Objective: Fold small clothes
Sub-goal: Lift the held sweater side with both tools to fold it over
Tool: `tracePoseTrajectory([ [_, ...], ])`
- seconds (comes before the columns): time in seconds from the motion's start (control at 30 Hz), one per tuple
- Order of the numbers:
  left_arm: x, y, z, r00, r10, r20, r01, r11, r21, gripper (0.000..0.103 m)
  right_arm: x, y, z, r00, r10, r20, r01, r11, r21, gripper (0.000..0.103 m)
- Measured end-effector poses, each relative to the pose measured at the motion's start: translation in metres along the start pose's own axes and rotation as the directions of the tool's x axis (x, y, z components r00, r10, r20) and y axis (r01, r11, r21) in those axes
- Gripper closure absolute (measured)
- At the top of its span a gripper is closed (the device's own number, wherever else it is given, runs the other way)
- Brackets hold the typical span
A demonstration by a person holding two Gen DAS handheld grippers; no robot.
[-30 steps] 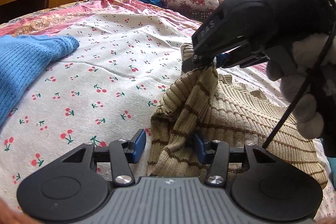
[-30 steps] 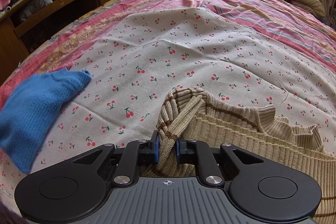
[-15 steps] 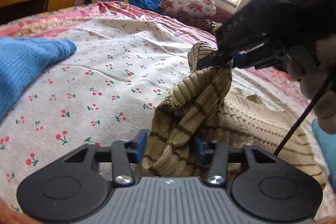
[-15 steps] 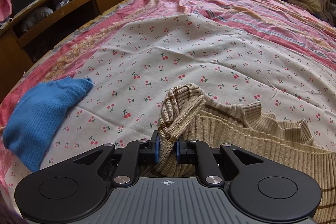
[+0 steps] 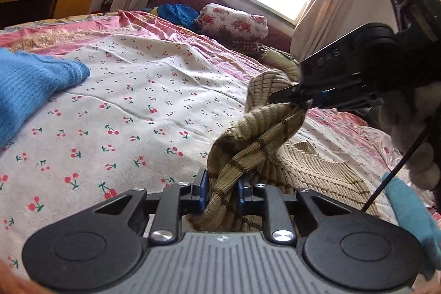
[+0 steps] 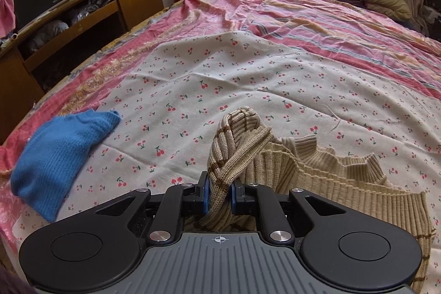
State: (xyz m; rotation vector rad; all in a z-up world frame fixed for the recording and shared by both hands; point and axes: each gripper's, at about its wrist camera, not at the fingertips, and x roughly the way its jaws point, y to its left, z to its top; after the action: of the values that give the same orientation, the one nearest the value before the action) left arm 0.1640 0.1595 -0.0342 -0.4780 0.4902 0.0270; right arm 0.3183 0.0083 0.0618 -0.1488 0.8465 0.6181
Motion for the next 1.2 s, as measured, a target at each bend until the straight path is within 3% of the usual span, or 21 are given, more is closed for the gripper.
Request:
tracePoseTrajectory([
  [0.1,0.001,-0.001,-0.003,0.999,0.041,0.0,-0.041,0.999,0.003,0.055,-0.008,-0.004,-0.003,1.0,0.005,0.011,-0.006,1.0,0.007,0.09],
  [0.23,-0.002,-0.002,-0.006,0.998,0.058,0.002,-0.058,0.998,0.004,0.044,-0.014,-0.009,-0.006,1.0,0.015,0.021,-0.015,1.0,0.021,0.09],
  [0.3,-0.002,-0.004,-0.008,0.997,0.081,0.011,-0.081,0.997,0.019,0.032,-0.016,-0.013,-0.007,0.999,0.022,0.027,-0.023,0.999,0.031,0.09],
  [0.4,0.002,-0.006,-0.012,0.995,0.103,0.007,-0.103,0.994,0.038,0.031,-0.018,-0.018,-0.008,0.999,0.034,0.034,-0.035,0.999,0.041,0.09],
  [0.5,0.005,-0.007,-0.014,0.996,0.084,-0.005,-0.084,0.996,0.022,0.036,-0.019,-0.024,-0.011,0.999,0.04,0.035,-0.042,0.998,0.05,0.09],
  [0.53,0.006,-0.008,-0.013,0.997,0.074,-0.006,-0.074,0.997,0.024,0.042,-0.019,-0.027,-0.012,0.998,0.043,0.035,-0.045,0.997,0.055,0.09],
  [0.6,0.005,-0.012,-0.012,0.998,0.056,-0.002,-0.056,0.998,0.037,0.063,-0.019,-0.032,-0.013,0.998,0.055,0.035,-0.057,0.996,0.069,0.09],
  [0.7,0.0,-0.022,-0.011,0.999,0.035,0.009,-0.036,0.997,0.064,0.079,-0.02,-0.04,-0.016,0.997,0.066,0.04,-0.069,0.994,0.083,0.09],
  [0.97,-0.015,-0.073,-0.006,0.998,-0.018,0.058,0.008,0.986,0.168,0.081,-0.033,-0.076,-0.021,0.994,0.079,0.075,-0.089,0.986,0.142,0.09],
  [1.2,-0.003,-0.136,-0.006,0.995,-0.097,0.026,0.085,0.951,0.296,0.081,-0.05,-0.123,-0.026,0.995,0.045,0.085,-0.06,0.981,0.185,0.09],
])
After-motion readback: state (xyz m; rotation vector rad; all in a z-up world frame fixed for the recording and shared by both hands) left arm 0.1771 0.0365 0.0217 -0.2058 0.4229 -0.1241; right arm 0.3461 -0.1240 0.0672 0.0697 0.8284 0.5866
